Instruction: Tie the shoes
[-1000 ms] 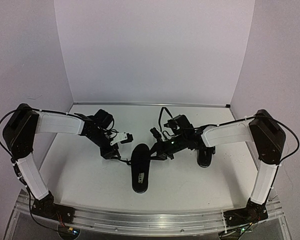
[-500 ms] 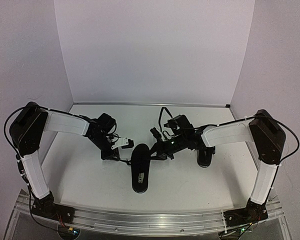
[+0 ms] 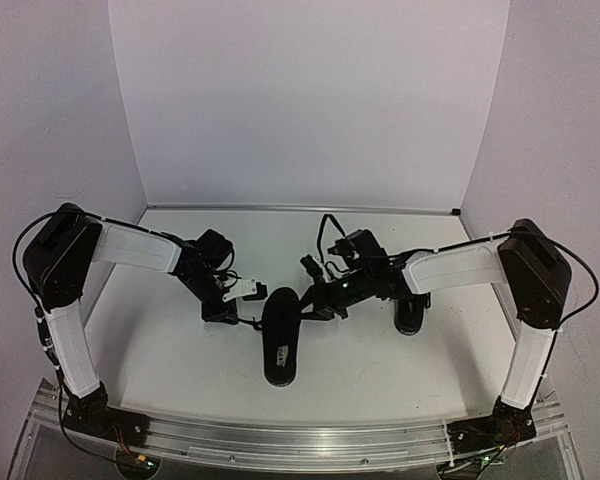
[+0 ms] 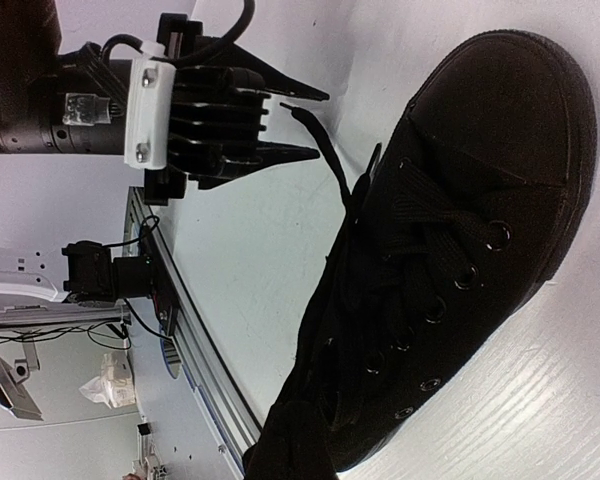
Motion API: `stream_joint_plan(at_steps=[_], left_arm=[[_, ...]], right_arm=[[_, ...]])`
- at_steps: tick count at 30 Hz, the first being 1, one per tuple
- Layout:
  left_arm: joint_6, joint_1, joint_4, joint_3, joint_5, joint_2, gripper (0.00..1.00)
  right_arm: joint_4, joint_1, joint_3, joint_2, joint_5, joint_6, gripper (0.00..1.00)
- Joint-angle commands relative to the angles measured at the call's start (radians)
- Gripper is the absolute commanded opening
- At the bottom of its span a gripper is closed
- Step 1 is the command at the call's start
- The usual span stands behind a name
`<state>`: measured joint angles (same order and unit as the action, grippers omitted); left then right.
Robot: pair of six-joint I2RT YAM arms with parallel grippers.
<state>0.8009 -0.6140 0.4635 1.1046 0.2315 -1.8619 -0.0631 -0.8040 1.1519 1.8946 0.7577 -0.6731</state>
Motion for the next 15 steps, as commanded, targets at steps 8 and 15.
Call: stream_joint_plan(at_steps=[8, 15], left_arm=[[-0.066, -0.01, -0.048, -0.025, -0.006, 0.134, 0.01], [-0.192, -0.048, -0.082, -0.051, 0.054, 0.406, 0.0]], right_arm=[[-0.023, -0.006, 0.037, 0.013, -0.01, 0.015, 0.0], [-0.021, -0.006, 0.042, 0.015, -0.022, 0.015, 0.0]])
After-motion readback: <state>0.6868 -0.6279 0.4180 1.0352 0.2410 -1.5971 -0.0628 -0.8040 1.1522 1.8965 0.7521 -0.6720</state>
